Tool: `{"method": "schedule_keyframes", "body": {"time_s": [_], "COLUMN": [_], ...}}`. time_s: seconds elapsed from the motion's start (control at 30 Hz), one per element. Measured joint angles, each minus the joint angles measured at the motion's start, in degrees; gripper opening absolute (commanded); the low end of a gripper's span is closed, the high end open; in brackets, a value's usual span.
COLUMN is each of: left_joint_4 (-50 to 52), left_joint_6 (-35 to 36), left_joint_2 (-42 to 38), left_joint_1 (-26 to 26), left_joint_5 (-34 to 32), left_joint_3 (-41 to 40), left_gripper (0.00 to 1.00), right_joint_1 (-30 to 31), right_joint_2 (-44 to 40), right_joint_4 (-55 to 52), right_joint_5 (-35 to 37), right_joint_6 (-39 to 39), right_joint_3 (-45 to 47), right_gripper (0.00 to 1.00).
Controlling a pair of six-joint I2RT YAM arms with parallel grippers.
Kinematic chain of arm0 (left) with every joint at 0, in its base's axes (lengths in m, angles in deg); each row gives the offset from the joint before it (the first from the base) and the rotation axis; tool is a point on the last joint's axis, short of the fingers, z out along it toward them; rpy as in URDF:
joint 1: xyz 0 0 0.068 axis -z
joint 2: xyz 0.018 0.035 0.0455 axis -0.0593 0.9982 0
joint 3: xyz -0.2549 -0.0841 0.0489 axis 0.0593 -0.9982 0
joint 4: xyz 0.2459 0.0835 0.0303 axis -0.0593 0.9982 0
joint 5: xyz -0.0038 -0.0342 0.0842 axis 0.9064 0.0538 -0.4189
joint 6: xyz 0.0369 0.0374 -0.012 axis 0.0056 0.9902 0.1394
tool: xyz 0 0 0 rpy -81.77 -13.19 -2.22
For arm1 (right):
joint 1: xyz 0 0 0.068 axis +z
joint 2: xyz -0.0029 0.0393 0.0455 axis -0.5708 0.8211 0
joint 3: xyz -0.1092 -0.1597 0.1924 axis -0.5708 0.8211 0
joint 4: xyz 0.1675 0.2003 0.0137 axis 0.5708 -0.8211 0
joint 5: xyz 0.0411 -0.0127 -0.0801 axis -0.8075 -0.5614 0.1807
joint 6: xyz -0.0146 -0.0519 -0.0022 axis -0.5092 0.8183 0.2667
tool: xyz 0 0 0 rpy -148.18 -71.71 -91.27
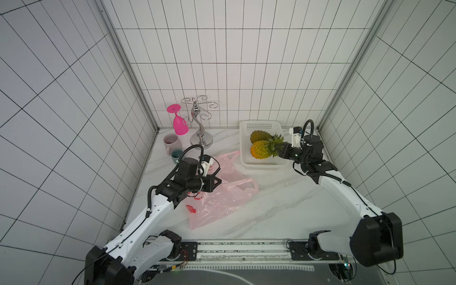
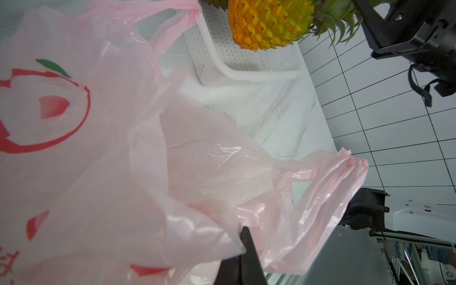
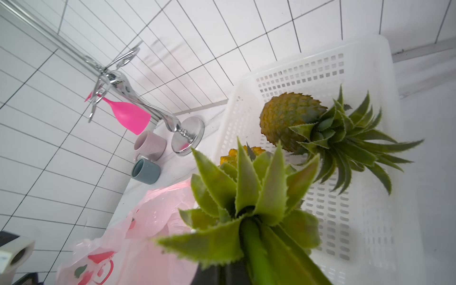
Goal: Place the pineapple into a plastic bag & tie a knot
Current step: Pick up the pineapple from the basket, then place the pineapple in the plastic bag.
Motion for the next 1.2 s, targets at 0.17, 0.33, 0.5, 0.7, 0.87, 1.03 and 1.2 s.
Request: {"method": "schedule_keyframes", "body": {"time_s": [0.17, 0.33, 0.5, 0.7, 0.87, 1.03, 1.2], "left_joint_4": [-0.37, -0.46, -0.9, -1.33, -1.57, -1.75, -2.14], "left_joint_6": [0.0, -0.2, -0.42, -0.44, -0.44, -0.57, -1.05], "left_joint_2": [-0.26, -0.28, -0.48, -1.4, -2.51, -2.51, -2.38], "left_joint_1": [-0.04, -0.04, -0.07, -0.09, -0.09, -0.09, -0.09], "left_joint_5": [-0.55, -0.87, -1.03, -0.98, -0.63, -0.02, 0.35], "left_joint_3": [0.0, -0.04, -0.57, -1.44, -2.54, -3.37, -4.11], "left_gripper": [0.0, 0.0, 0.0, 0.0, 0.0, 0.0, 0.0], "right_joint_1": [3.56, 7.98, 11.26, 13.57, 15.28, 17.9, 18.93], "right_joint_2": [-6.88, -13.07, -17.81, -17.31, -12.94, -7.41, 0.7], "right_joint_4": [-2.75, -4.0, -4.26, -2.1, 2.56, 10.93, 22.08], "right_joint_5": [-2.91, -5.44, -7.78, -10.49, -12.35, -14.03, -16.46], "right_joint_6": [0.48, 0.31, -1.27, -4.33, -7.3, -10.43, -14.73], "right_joint_3": [0.09, 0.22, 2.23, 8.04, 11.8, 13.84, 15.26], "right_gripper": [0.0, 0.0, 0.0, 0.0, 0.0, 0.0, 0.0]}}
